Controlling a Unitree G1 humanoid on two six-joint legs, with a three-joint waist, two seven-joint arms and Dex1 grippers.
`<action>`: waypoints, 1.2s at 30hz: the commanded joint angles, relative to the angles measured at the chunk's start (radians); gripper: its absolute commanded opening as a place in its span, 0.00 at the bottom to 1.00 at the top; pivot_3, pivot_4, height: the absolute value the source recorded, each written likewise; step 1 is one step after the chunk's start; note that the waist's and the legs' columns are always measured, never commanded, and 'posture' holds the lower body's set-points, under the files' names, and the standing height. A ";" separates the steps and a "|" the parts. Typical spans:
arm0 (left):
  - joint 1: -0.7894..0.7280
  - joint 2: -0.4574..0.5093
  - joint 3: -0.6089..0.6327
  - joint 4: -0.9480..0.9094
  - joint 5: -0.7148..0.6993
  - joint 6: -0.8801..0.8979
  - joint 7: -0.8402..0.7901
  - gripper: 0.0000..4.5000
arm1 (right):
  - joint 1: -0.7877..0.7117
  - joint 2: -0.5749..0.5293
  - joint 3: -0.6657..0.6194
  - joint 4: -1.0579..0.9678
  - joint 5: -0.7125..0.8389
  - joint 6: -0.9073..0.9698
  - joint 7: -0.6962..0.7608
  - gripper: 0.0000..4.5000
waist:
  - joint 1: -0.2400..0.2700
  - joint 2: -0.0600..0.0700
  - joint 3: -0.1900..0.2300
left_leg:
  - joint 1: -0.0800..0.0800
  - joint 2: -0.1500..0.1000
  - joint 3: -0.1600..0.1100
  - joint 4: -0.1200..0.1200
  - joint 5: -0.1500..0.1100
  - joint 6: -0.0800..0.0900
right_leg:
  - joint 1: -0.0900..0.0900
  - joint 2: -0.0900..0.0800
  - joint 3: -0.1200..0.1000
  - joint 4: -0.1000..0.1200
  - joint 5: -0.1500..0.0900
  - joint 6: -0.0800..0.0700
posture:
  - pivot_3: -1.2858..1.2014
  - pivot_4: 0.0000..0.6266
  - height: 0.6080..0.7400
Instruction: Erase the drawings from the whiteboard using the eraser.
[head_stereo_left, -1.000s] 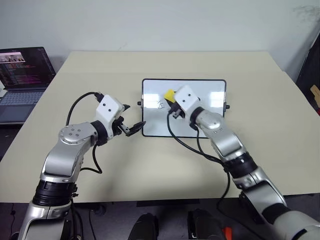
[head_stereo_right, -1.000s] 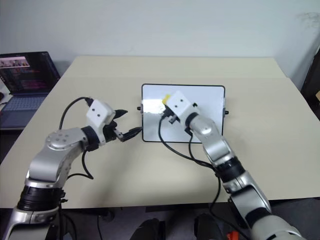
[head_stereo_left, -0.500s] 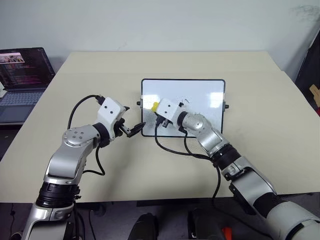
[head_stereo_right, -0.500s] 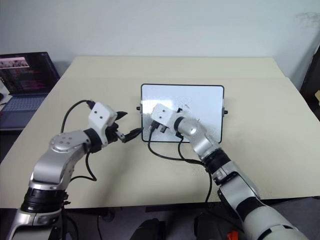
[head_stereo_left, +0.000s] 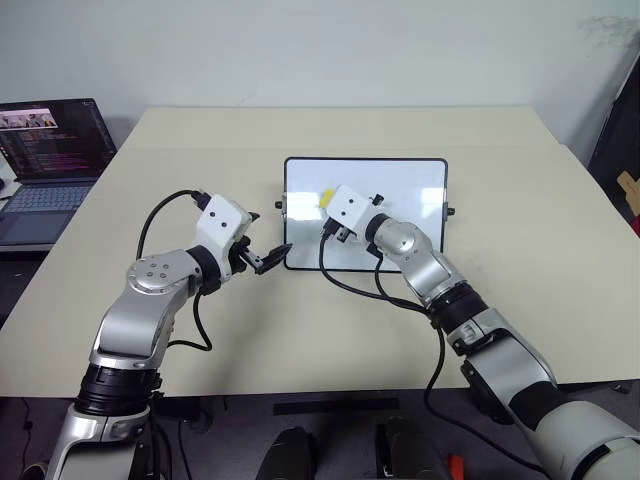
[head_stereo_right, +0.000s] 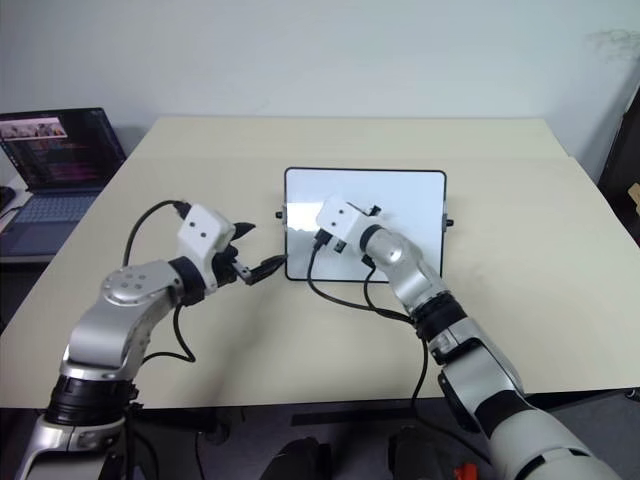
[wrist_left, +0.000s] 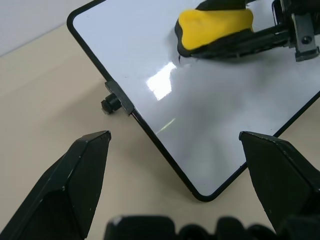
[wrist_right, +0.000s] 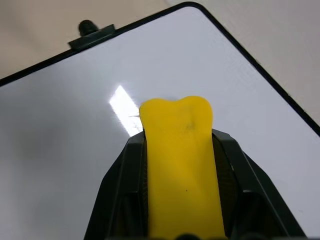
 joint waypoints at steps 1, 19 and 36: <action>-0.009 -0.005 -0.006 -0.024 0.007 -0.020 -0.004 1.00 | 0.001 -0.007 -0.020 0.004 -0.010 0.028 0.000 0.29 | 0.000 0.000 0.000 | 0.000 0.000 0.000 0.000 0.000 0.000 | 0.000 0.000 0.000 0.000 0.000 0.000 | 0.52 0.24 1.00; -0.018 -0.011 -0.018 -0.014 0.007 -0.025 -0.009 1.00 | -0.025 0.015 0.010 0.002 -0.049 -0.013 -0.031 0.29 | 0.000 0.000 0.000 | 0.001 0.000 0.000 0.000 0.001 -0.001 | 0.000 0.000 0.000 0.001 0.001 -0.001 | 0.52 0.24 1.00; -0.035 -0.027 -0.030 -0.009 0.008 -0.029 -0.012 1.00 | 0.032 0.026 0.044 0.049 -0.059 0.022 0.083 0.29 | -0.003 0.000 0.000 | 0.001 0.001 0.000 -0.001 0.001 -0.001 | 0.001 0.000 0.000 0.000 0.000 -0.001 | 0.52 0.24 1.00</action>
